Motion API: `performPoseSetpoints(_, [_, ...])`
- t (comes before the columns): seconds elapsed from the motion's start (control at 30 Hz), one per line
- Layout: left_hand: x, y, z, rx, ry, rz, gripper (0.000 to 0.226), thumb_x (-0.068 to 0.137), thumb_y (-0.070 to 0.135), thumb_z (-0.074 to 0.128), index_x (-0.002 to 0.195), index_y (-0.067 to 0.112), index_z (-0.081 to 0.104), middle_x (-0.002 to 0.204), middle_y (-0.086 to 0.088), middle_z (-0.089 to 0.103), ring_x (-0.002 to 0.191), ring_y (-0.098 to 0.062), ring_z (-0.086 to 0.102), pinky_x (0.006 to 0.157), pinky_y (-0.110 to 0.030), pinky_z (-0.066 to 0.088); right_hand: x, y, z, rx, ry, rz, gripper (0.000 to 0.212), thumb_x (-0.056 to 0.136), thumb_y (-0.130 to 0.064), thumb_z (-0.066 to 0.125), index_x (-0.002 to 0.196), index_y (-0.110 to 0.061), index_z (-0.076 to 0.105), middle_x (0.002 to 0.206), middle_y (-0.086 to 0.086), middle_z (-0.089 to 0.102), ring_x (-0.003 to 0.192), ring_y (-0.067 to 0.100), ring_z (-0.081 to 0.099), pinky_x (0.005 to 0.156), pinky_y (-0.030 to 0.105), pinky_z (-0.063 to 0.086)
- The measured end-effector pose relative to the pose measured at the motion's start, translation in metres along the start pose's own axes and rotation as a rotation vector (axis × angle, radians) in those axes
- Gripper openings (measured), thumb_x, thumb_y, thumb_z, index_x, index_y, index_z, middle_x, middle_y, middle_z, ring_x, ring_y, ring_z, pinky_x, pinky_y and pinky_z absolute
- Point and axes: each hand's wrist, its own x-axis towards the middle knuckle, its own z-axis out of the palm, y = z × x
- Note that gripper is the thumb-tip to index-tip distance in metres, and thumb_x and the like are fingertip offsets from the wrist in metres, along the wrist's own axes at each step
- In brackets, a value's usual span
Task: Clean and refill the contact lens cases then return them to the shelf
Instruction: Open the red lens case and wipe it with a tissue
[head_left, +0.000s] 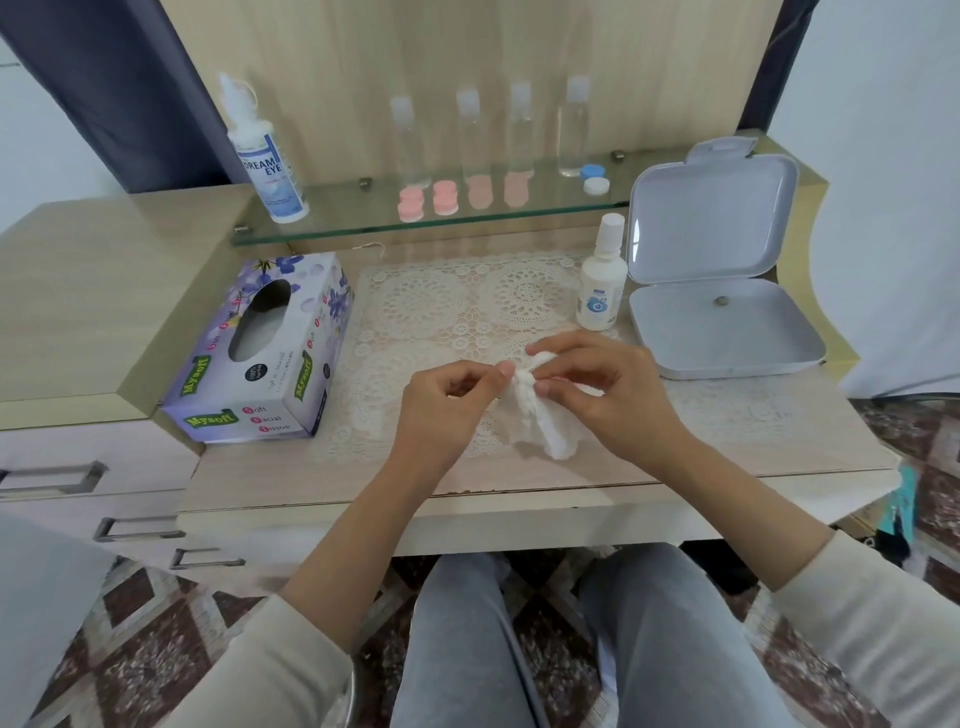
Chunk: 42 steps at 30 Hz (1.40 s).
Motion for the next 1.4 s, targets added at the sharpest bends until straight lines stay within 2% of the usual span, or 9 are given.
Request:
performPoseSetpoints(0.1, [-0.006, 0.003, 0.004, -0.109, -0.062, -0.022, 0.011, 0.079, 0.028, 0.062, 0.085, 0.019, 0.064, 0.063, 0.015, 0.066, 0.058, 0.005, 0.058, 0.057, -0.007, 0.041, -0.001, -0.001, 0.001, 0.058, 0.04, 0.063, 0.019, 0.073, -0.001, 0.073, 0.084, -0.017, 0.071, 0.088, -0.011, 0.064, 0.082, 0.003, 0.061, 0.074, 0.02, 0.052])
performPoseSetpoints(0.23, [-0.016, -0.002, 0.014, -0.182, -0.063, -0.139, 0.05, 0.065, 0.025, 0.073, 0.109, 0.011, 0.054, 0.088, -0.008, 0.07, 0.078, -0.015, 0.068, 0.063, -0.026, 0.056, -0.003, -0.001, 0.001, 0.081, 0.095, 0.139, 0.019, 0.071, -0.003, 0.075, 0.081, -0.019, 0.072, 0.083, -0.009, 0.066, 0.076, 0.005, 0.062, 0.074, 0.025, 0.051])
performPoseSetpoints(0.33, [-0.018, -0.005, 0.018, -0.195, 0.079, -0.15, 0.037, 0.067, 0.017, 0.077, 0.098, 0.016, 0.056, 0.091, -0.01, 0.068, 0.081, -0.02, 0.067, 0.067, -0.032, 0.056, -0.006, -0.003, 0.002, 0.088, 0.098, 0.166, 0.018, 0.071, -0.005, 0.075, 0.081, -0.02, 0.072, 0.083, -0.005, 0.066, 0.078, 0.017, 0.063, 0.075, 0.032, 0.053])
performPoseSetpoints(0.5, [-0.014, -0.006, 0.011, -0.207, 0.138, -0.101, 0.011, 0.074, 0.011, 0.072, 0.078, 0.02, 0.065, 0.08, -0.002, 0.064, 0.077, -0.016, 0.06, 0.064, -0.025, 0.051, -0.009, -0.005, -0.004, 0.233, 0.108, 0.267, 0.028, 0.078, 0.006, 0.066, 0.077, -0.021, 0.069, 0.085, 0.006, 0.063, 0.076, 0.035, 0.059, 0.063, 0.03, 0.058])
performPoseSetpoints(0.73, [-0.005, -0.007, 0.005, -0.164, 0.018, -0.132, 0.009, 0.07, 0.008, 0.075, 0.071, 0.014, 0.068, 0.097, 0.001, 0.067, 0.098, -0.019, 0.061, 0.088, -0.037, 0.05, -0.009, -0.006, -0.004, 0.25, 0.088, 0.362, 0.022, 0.076, 0.007, 0.067, 0.081, -0.014, 0.065, 0.083, 0.014, 0.064, 0.07, 0.02, 0.061, 0.06, 0.026, 0.057])
performPoseSetpoints(0.93, [-0.001, -0.006, 0.007, -0.076, -0.024, -0.046, 0.019, 0.075, 0.009, 0.073, 0.086, 0.023, 0.067, 0.087, 0.006, 0.07, 0.081, -0.006, 0.066, 0.073, -0.023, 0.054, -0.01, -0.009, 0.001, 0.284, 0.061, 0.394, 0.019, 0.078, 0.007, 0.066, 0.076, -0.012, 0.066, 0.082, 0.018, 0.066, 0.071, 0.021, 0.066, 0.063, 0.029, 0.058])
performPoseSetpoints(1.07, [0.0, -0.004, 0.004, -0.072, -0.048, -0.041, 0.017, 0.08, 0.006, 0.067, 0.083, 0.022, 0.07, 0.084, 0.012, 0.068, 0.077, 0.003, 0.064, 0.072, -0.015, 0.051, -0.009, -0.011, 0.0, 0.279, 0.057, 0.398, 0.019, 0.078, 0.007, 0.065, 0.077, -0.012, 0.066, 0.082, 0.015, 0.066, 0.072, 0.022, 0.066, 0.062, 0.028, 0.058])
performPoseSetpoints(1.23, [0.001, -0.004, -0.003, -0.121, -0.134, -0.098, 0.019, 0.077, 0.001, 0.068, 0.088, 0.017, 0.071, 0.09, 0.006, 0.07, 0.082, -0.001, 0.066, 0.072, -0.014, 0.051, -0.009, -0.011, 0.001, 0.281, 0.055, 0.426, 0.019, 0.079, 0.007, 0.064, 0.077, -0.012, 0.066, 0.08, 0.017, 0.066, 0.068, 0.02, 0.067, 0.061, 0.025, 0.057])
performPoseSetpoints(1.4, [0.002, -0.002, 0.001, -0.096, -0.048, -0.144, 0.014, 0.075, 0.006, 0.072, 0.084, 0.016, 0.072, 0.092, -0.001, 0.071, 0.083, -0.009, 0.066, 0.075, -0.019, 0.052, -0.009, -0.01, 0.002, 0.294, 0.065, 0.439, 0.018, 0.079, 0.007, 0.064, 0.077, -0.011, 0.066, 0.084, 0.024, 0.066, 0.071, 0.027, 0.067, 0.064, 0.03, 0.058])
